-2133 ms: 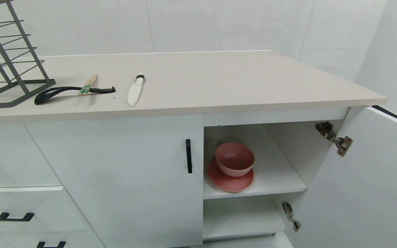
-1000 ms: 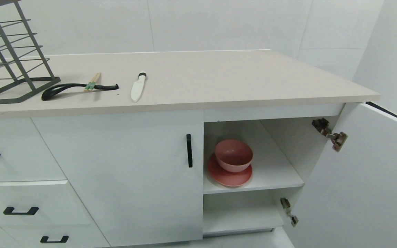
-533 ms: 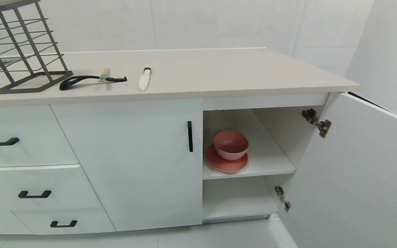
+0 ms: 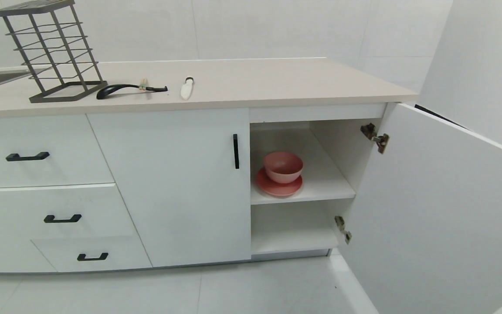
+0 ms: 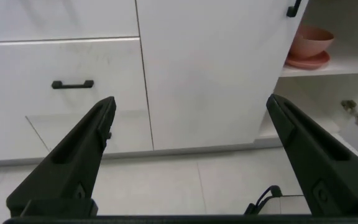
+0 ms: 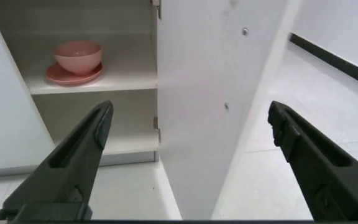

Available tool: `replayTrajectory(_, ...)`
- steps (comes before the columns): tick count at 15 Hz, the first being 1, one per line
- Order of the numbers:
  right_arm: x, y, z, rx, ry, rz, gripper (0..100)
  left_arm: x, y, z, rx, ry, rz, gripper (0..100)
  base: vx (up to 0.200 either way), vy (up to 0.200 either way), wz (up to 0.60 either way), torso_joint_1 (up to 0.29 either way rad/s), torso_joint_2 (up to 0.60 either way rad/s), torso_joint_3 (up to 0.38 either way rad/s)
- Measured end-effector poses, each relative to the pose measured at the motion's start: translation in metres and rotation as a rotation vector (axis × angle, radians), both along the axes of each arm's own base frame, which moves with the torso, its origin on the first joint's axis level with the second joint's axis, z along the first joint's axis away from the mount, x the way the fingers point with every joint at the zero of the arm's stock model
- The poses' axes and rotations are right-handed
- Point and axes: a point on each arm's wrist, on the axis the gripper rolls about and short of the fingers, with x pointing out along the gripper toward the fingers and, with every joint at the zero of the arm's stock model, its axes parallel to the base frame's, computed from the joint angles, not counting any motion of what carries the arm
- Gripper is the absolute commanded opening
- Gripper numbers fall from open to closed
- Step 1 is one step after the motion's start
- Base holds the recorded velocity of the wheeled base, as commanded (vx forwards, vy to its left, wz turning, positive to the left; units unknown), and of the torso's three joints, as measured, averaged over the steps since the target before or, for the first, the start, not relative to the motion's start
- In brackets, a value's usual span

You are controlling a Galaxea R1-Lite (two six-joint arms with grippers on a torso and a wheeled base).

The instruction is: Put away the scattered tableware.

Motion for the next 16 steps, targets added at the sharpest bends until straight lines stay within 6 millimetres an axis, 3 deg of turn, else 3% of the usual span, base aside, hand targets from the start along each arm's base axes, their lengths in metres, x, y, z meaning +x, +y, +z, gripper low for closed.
replayTrajectory(1,0.0000,0.0000,-0.0008,0.000,0.008,-0.001,0,0.0000,0.0000,0.0000,0.000,0.000,-0.001,100,-0.200,0.000,0.00,-0.002,0.01,0.002)
replayTrajectory(4,-0.0003,0.0006,-0.0005,0.001,0.015,0.022,0,0.0000,0.0000,0.0000,0.000,0.000,0.000,100,-0.200,-0.067,0.00,0.002,0.01,0.004)
replayTrajectory(16,-0.0003,0.0009,-0.0007,0.001,0.020,0.034,0,0.0000,0.0000,0.0000,-0.001,0.000,0.000,100,0.000,-0.200,0.00,0.001,0.00,0.001)
